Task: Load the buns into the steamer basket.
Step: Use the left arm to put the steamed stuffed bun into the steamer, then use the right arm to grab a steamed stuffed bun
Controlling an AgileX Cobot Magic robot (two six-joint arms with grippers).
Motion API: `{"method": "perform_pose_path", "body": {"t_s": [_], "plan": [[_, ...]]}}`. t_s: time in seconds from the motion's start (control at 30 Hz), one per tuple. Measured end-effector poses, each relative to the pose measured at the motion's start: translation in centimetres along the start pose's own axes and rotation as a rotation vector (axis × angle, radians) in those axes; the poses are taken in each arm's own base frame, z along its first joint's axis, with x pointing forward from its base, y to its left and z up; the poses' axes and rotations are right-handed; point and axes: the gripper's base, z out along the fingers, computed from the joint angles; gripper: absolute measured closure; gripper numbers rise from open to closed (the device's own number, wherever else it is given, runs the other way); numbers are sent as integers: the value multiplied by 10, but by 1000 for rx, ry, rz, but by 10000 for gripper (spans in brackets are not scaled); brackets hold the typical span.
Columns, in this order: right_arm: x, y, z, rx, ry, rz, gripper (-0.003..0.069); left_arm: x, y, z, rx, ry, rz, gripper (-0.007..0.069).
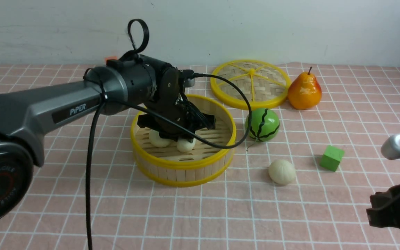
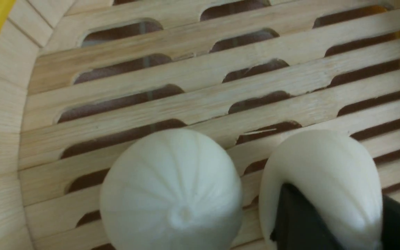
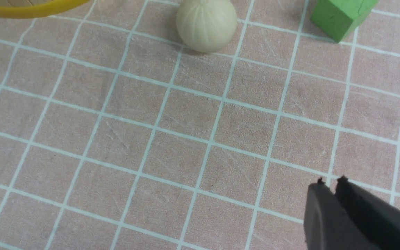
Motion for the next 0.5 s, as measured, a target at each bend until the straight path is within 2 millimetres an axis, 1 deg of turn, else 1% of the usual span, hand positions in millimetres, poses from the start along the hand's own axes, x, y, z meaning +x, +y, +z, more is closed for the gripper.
{"method": "perform_pose_path", "body": {"t_s": [0.03, 0.07, 0.1, 0.13, 0.23, 0.33, 0.4, 0.47, 0.5], "plan": [[0, 0, 0, 0, -1, 0, 600, 0, 0, 0, 1, -3, 0, 329], [0, 0, 0, 0, -1, 0, 600, 0, 0, 0, 1, -3, 0, 321], [0, 0, 0, 0, -1, 0, 600, -1, 0, 0, 6, -13, -1, 272], [0, 0, 0, 0, -1, 0, 599, -2, -1, 0, 9, -21, -1, 240], [0, 0, 0, 0, -2, 1, 595, -4, -2, -1, 17, -36, -4, 172], [0, 0, 0, -2, -2, 4, 595, -8, -3, -5, 22, -45, -9, 154], [0, 1, 0, -8, 5, 16, 594, -16, -6, -17, 27, -58, -9, 146], [1, 1, 0, -11, 9, 19, 594, -18, -7, -22, 29, -62, -10, 144], [1, 2, 0, -16, 18, 15, 592, -21, -8, -32, 33, -71, -11, 144]]}}
